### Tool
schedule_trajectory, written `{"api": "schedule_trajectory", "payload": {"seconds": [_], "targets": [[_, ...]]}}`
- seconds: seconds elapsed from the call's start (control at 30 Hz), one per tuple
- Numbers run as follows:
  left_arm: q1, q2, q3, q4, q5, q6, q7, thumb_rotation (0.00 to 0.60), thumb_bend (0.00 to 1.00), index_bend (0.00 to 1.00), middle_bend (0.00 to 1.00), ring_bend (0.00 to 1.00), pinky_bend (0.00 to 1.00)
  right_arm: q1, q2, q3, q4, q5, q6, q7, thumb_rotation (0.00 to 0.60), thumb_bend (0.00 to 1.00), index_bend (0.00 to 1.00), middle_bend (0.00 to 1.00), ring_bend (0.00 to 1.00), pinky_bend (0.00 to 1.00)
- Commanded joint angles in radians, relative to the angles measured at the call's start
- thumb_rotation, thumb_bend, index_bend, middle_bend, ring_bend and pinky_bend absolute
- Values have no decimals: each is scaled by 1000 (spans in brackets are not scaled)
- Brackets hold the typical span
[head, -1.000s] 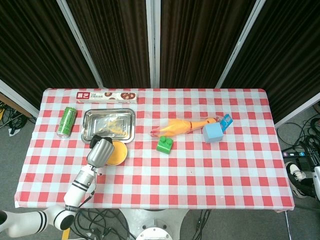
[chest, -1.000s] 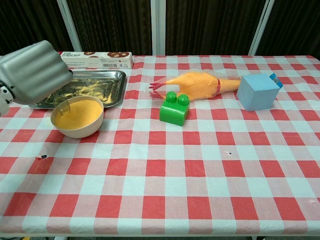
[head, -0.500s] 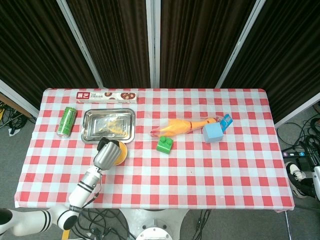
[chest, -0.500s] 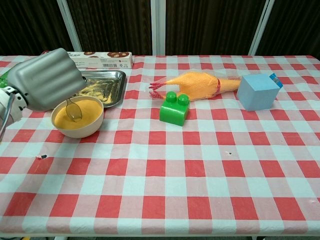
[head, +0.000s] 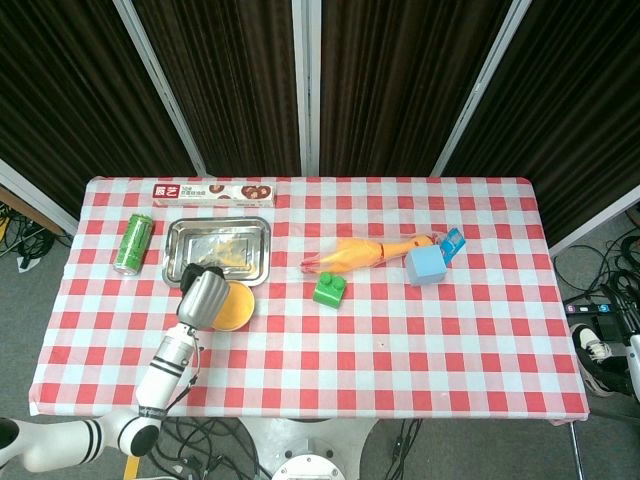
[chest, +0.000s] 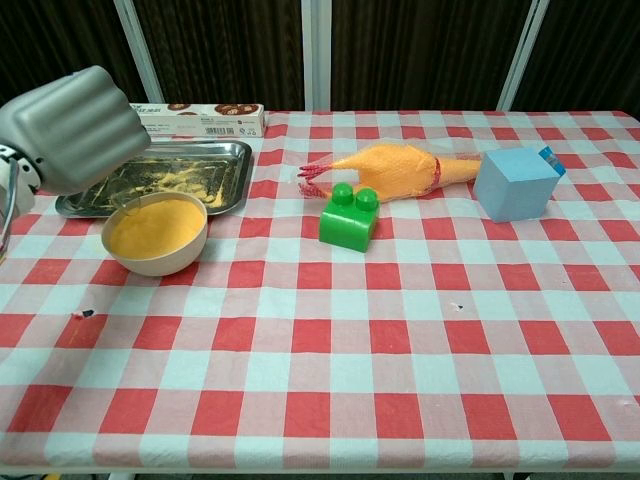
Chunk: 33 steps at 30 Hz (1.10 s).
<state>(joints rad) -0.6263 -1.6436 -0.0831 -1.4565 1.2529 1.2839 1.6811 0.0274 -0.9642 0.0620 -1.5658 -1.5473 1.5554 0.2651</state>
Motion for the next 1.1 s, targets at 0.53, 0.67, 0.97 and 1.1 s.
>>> {"api": "schedule_trajectory", "payload": {"seconds": [0.53, 0.67, 0.97, 1.1], "targets": [[-20, -82, 38, 141, 24, -35, -57, 600, 506, 742, 934, 908, 952, 3, 2, 1, -3, 3, -8, -4, 600, 170, 0, 121, 0, 43], [-16, -61, 12, 106, 3, -9, -49, 600, 506, 741, 934, 910, 952, 3, 1, 2, -2, 4, -7, -2, 600, 170, 0, 121, 0, 43], [-26, 1, 6, 93, 160, 71, -267, 600, 507, 680, 964, 956, 995, 3, -4, 1, 1, -2, -2, -1, 600, 170, 0, 121, 0, 43], [-21, -2, 6, 102, 131, 39, -264, 600, 507, 736, 971, 959, 998, 3, -5, 2, 2, -4, 1, -3, 600, 171, 0, 121, 0, 43]]}}
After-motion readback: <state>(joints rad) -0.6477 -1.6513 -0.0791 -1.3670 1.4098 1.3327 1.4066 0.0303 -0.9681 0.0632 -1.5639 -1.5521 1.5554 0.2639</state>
